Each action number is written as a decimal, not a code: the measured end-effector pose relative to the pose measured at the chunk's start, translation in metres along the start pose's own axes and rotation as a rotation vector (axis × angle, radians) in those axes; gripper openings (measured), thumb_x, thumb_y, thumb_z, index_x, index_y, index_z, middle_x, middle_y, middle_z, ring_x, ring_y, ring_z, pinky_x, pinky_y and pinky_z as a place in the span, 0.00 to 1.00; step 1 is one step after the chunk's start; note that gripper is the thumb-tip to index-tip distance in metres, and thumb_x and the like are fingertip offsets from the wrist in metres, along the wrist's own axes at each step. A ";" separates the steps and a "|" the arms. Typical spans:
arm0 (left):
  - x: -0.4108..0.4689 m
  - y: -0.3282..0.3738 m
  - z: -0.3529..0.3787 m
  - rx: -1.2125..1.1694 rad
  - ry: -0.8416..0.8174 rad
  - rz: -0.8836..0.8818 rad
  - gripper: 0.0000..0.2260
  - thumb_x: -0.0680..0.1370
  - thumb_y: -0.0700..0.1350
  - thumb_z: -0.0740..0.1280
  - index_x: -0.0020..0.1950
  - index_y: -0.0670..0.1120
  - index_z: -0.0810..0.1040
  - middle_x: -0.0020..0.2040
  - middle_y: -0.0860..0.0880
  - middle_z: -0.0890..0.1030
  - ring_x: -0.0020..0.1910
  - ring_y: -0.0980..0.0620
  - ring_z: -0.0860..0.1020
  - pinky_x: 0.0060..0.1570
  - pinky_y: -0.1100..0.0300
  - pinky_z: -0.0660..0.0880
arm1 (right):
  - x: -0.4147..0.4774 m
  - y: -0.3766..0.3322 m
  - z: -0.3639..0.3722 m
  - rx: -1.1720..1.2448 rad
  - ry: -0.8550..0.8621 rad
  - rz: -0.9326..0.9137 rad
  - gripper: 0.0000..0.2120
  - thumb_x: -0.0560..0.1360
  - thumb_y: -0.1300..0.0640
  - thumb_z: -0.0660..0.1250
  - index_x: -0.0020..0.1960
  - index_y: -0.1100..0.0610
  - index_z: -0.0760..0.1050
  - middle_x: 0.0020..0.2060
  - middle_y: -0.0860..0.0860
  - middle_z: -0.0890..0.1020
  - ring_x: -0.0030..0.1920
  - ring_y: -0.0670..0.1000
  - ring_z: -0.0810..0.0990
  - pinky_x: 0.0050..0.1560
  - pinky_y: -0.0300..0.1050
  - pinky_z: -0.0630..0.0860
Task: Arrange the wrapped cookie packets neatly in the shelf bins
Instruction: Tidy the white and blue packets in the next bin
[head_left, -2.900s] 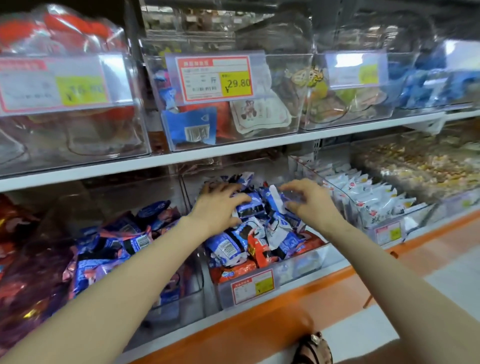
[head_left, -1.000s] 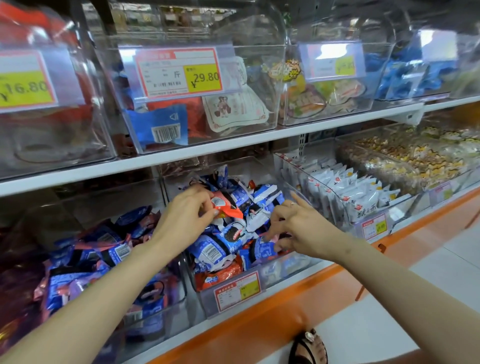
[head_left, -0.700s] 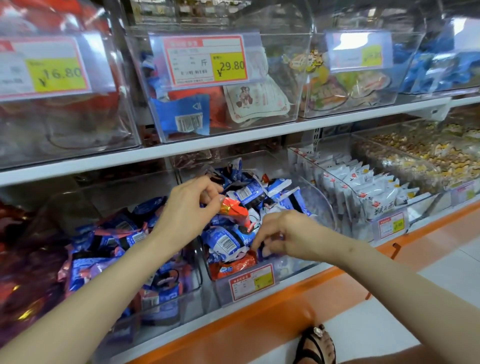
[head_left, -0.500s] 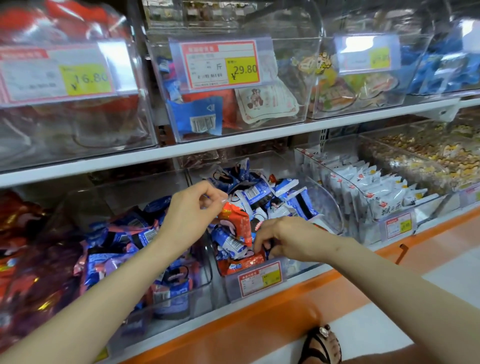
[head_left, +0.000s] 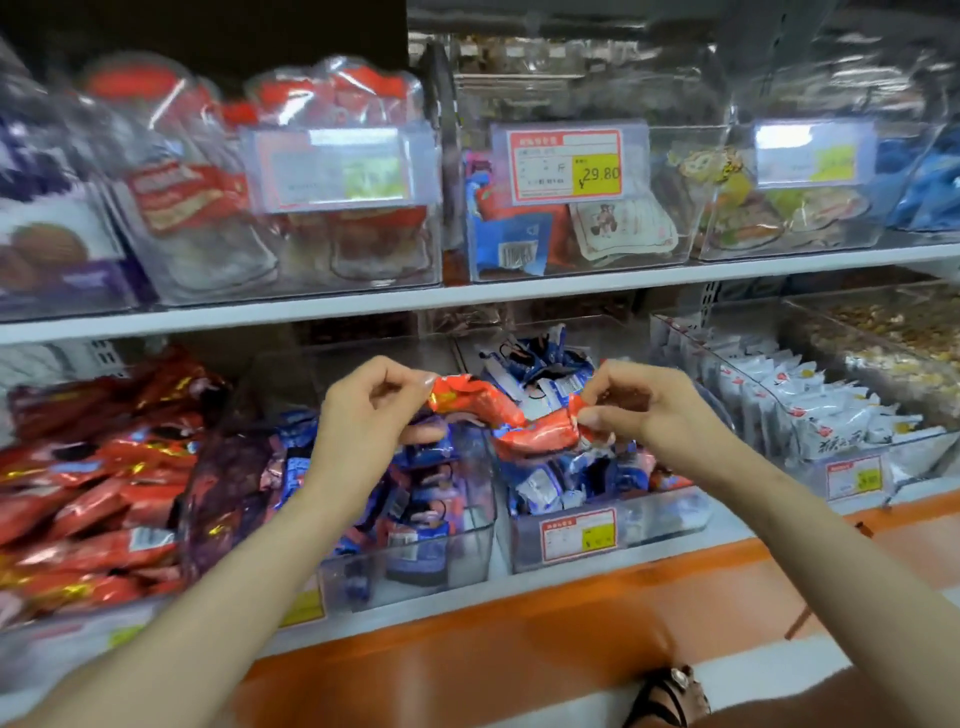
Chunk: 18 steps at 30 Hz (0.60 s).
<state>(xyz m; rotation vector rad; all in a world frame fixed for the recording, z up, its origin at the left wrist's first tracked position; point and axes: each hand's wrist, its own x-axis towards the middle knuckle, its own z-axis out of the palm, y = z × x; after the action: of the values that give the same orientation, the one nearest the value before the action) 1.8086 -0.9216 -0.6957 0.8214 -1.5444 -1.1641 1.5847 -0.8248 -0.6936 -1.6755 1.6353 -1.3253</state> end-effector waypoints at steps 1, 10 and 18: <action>-0.006 0.002 -0.010 -0.009 0.022 0.007 0.07 0.76 0.37 0.65 0.38 0.39 0.74 0.39 0.42 0.76 0.32 0.55 0.79 0.39 0.59 0.81 | 0.001 -0.005 0.007 0.041 -0.007 -0.014 0.08 0.72 0.68 0.69 0.37 0.59 0.74 0.28 0.55 0.78 0.29 0.49 0.77 0.31 0.39 0.72; -0.065 0.006 -0.146 0.028 0.380 0.073 0.14 0.76 0.34 0.64 0.32 0.46 0.75 0.42 0.44 0.80 0.41 0.48 0.77 0.33 0.67 0.78 | 0.023 -0.054 0.137 0.221 -0.185 -0.090 0.10 0.72 0.70 0.68 0.37 0.59 0.73 0.27 0.50 0.80 0.29 0.47 0.79 0.36 0.39 0.77; -0.045 -0.026 -0.261 0.478 0.742 0.174 0.10 0.77 0.44 0.65 0.37 0.52 0.72 0.52 0.49 0.81 0.47 0.57 0.79 0.54 0.59 0.75 | 0.089 -0.099 0.277 0.018 0.070 -0.298 0.03 0.73 0.63 0.68 0.43 0.56 0.77 0.37 0.52 0.81 0.38 0.47 0.78 0.44 0.42 0.74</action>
<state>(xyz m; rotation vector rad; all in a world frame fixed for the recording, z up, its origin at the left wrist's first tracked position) 2.0706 -0.9609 -0.7224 1.2306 -1.2224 -0.2781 1.8549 -0.9709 -0.7035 -1.9391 1.4459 -1.5485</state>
